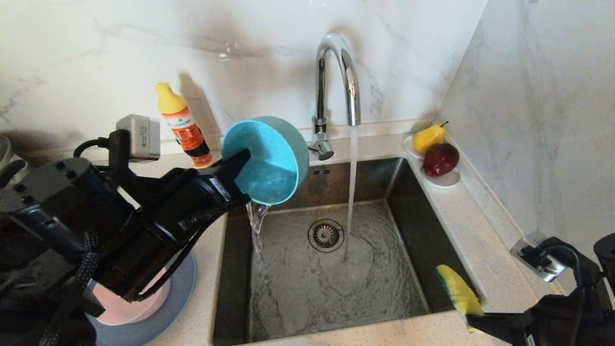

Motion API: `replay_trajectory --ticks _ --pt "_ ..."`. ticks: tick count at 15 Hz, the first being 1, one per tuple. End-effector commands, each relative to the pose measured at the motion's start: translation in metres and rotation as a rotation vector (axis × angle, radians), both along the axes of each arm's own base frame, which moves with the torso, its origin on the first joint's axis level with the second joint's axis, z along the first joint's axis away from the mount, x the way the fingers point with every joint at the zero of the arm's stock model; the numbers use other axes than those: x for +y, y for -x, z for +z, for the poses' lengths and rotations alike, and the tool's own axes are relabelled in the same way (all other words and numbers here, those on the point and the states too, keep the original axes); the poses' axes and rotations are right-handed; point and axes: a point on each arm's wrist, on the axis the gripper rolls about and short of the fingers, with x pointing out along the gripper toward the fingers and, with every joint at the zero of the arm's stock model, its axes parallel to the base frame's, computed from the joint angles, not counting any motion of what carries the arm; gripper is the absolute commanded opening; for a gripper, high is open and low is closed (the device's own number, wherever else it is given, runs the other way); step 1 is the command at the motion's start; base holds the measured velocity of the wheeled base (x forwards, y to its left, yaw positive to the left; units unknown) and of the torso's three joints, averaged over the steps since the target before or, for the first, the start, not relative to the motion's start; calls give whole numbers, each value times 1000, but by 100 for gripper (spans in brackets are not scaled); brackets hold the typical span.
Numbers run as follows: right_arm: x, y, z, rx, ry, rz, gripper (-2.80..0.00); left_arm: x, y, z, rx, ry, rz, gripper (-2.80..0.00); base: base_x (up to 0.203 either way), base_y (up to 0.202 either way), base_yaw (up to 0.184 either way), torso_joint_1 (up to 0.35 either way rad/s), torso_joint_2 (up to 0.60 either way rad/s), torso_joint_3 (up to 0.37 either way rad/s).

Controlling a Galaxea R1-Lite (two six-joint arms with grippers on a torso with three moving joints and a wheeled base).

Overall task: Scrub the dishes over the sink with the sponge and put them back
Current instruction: Wash the bowl

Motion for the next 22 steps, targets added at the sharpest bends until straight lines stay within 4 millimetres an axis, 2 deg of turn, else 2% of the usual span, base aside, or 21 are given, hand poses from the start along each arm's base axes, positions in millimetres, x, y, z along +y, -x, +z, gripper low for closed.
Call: replay_trajectory --ticks 1,4,13,17,18,20,22 --pt "2 -2 -2 9 4 -1 -280 2 -1 -9 -24 11 -13 -280 0 0 0 0 0 0" --pt "4 -5 -3 8 4 -1 -280 6 2 -7 -81 26 -53 -280 0 0 0 0 0 0" --pt "2 0 4 -32 -23 7 -280 12 2 -7 -78 -5 -51 -280 0 0 0 0 0 0" --pt "5 14 19 -96 -71 82 -280 17 9 -30 311 -238 -50 -280 0 0 0 0 0 0" --pt "7 16 21 -97 -73 99 -280 19 11 -29 398 -282 -52 -280 0 0 0 0 0 0" --pt "12 19 27 -112 -88 137 -280 22 16 -6 496 -326 -52 -280 0 0 0 0 0 0" --pt "21 16 33 -117 -94 167 -280 26 23 3 573 -358 -50 -280 0 0 0 0 0 0"
